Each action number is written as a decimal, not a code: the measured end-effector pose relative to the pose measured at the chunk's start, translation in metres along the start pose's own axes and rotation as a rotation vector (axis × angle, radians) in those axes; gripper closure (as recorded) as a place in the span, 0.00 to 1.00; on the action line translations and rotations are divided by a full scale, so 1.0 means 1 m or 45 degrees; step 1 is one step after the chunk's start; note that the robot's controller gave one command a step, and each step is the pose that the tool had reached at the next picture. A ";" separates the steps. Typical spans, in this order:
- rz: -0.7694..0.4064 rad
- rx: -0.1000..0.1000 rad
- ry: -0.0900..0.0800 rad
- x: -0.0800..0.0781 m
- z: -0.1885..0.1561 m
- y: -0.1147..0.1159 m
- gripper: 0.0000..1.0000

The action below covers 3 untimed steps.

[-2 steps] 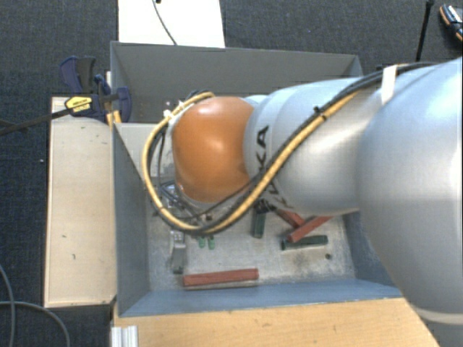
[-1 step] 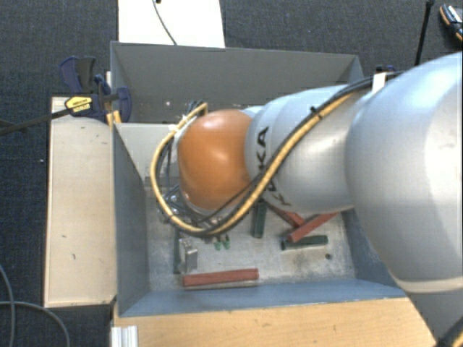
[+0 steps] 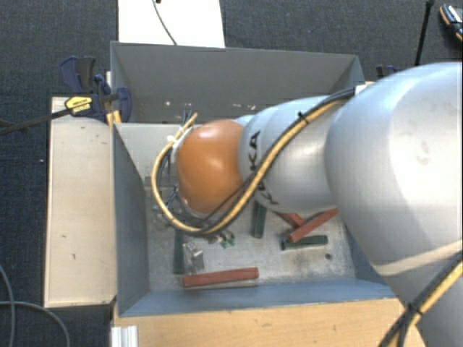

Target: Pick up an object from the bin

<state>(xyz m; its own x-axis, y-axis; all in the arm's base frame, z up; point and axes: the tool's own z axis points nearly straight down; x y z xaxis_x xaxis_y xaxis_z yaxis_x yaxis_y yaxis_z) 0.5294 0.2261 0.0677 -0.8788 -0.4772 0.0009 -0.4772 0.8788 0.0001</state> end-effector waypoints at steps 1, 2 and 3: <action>-0.262 0.000 -0.007 -0.004 -0.003 -0.004 0.00; -0.499 0.000 -0.002 0.000 -0.003 -0.003 0.00; -0.888 -0.001 -0.007 -0.007 -0.003 -0.006 1.00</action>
Offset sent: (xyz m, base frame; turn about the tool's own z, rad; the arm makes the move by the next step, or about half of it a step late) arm -0.0029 -0.0022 0.0023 -0.4618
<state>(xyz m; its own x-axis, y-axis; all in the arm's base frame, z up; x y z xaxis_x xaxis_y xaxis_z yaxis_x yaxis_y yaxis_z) 0.5381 0.2238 0.0707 -0.3670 -0.9302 -0.0046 -0.9302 0.3670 -0.0009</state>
